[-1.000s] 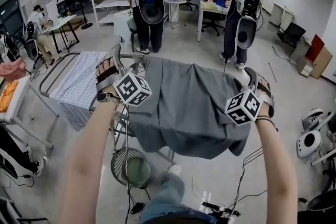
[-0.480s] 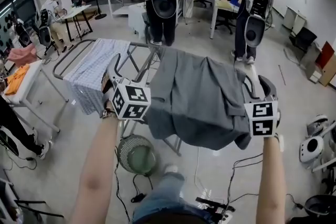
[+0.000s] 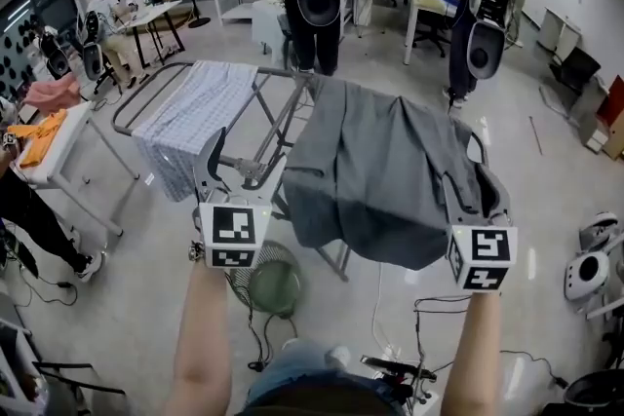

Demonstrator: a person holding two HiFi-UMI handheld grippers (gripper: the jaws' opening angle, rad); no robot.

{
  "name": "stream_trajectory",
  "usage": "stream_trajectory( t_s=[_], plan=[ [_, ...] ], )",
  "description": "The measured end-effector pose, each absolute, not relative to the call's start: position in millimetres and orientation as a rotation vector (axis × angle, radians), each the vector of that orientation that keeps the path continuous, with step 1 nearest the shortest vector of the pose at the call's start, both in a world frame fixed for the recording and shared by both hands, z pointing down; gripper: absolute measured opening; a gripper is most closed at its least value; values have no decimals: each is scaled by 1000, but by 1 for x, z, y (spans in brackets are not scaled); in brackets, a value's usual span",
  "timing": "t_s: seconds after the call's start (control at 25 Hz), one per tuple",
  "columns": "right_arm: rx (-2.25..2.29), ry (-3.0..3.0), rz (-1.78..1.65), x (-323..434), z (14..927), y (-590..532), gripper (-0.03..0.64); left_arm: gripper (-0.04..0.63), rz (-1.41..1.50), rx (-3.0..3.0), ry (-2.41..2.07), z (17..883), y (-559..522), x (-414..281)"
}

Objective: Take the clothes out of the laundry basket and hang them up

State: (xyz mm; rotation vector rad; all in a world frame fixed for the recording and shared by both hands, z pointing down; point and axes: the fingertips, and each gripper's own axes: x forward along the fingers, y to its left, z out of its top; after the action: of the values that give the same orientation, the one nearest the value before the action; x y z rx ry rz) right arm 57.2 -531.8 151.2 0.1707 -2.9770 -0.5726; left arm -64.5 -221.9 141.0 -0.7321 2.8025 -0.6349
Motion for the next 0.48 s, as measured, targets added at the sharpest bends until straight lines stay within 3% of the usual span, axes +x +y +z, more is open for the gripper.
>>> stream_trajectory(
  t_s=[0.48],
  plan=[
    [162,-3108,-387,67,148,-468,201,416,-495,-874,2787,149,-173,-54]
  ],
)
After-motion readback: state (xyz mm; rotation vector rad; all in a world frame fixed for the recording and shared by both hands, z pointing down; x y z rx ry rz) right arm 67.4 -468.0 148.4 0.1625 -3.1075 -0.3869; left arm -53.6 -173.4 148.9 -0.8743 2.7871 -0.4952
